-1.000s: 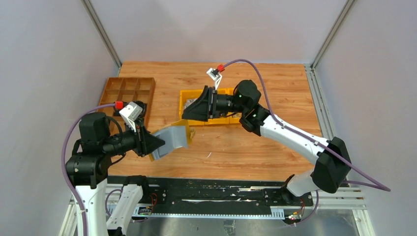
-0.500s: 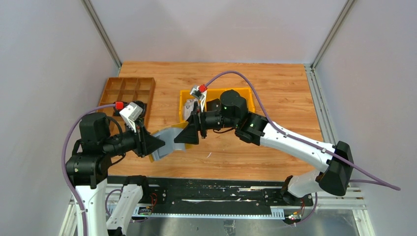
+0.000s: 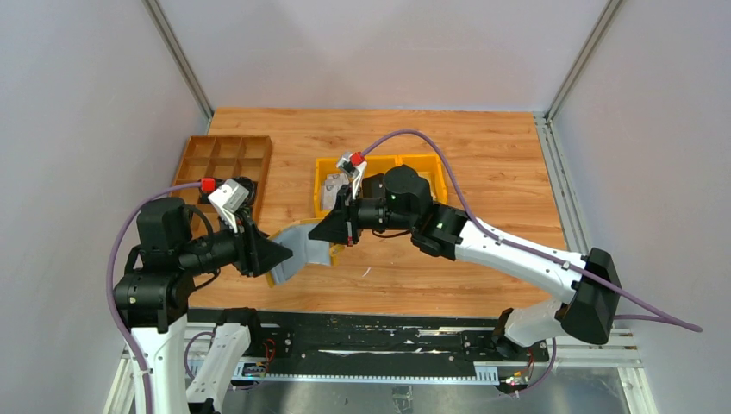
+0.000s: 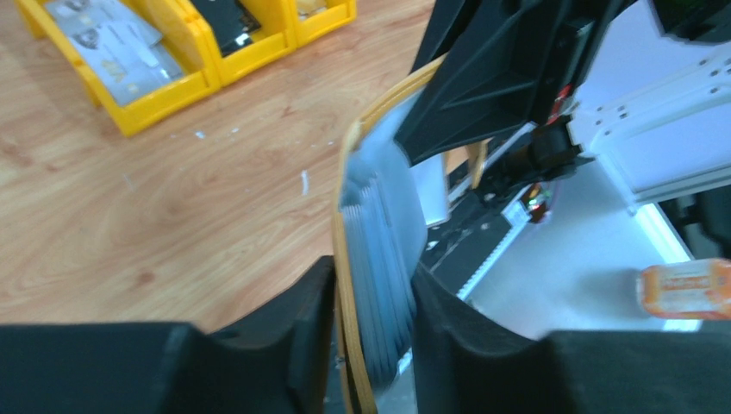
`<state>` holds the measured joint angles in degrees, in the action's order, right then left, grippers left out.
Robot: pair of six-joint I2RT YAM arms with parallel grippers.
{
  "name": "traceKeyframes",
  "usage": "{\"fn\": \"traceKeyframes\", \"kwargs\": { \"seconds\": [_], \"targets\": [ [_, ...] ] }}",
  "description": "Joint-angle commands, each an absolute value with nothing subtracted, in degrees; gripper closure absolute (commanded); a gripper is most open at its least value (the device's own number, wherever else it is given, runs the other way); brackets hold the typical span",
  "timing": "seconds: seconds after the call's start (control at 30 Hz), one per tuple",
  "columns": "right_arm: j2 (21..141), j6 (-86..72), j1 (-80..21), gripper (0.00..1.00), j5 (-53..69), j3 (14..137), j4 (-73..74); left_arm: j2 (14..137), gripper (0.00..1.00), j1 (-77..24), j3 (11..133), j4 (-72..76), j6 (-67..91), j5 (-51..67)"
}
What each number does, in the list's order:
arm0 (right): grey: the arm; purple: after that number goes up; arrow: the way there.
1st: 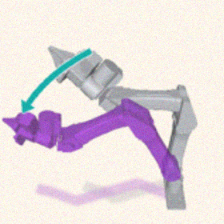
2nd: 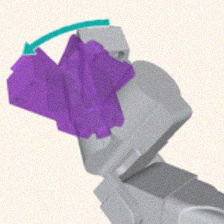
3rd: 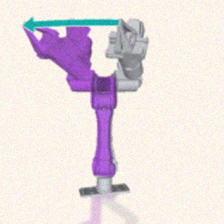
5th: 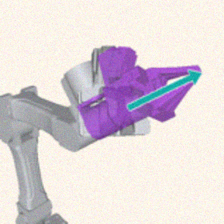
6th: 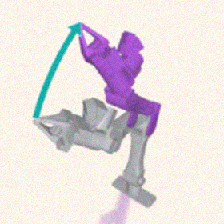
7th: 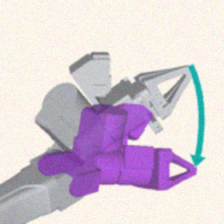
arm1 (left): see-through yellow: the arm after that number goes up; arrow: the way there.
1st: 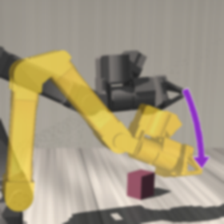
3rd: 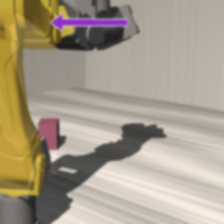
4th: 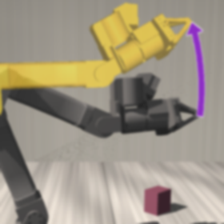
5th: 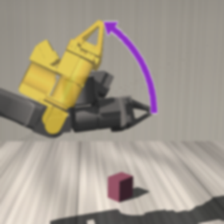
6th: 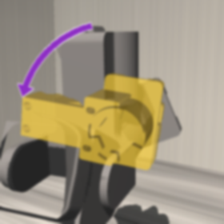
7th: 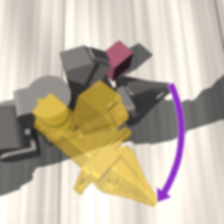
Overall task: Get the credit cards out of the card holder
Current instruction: Remove the credit card from the card holder.
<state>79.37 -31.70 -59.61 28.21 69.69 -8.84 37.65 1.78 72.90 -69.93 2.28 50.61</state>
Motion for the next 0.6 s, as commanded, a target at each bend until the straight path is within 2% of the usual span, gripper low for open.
{"fn": "traceKeyframes", "kwargs": {
  "seconds": [0.0,0.57],
  "targets": [
    [76.3,-35.7,-59.3,1.00,25.6,65.1,-16.4,36.4,0.54,1.9,73.8,-68.8,2.6,54.8],
    [72.6,-45.2,-56.7,1.00,29.4,59.6,-27.0,34.3,0.61,1.9,73.5,-68.8,1.9,55.9]
  ]
}}
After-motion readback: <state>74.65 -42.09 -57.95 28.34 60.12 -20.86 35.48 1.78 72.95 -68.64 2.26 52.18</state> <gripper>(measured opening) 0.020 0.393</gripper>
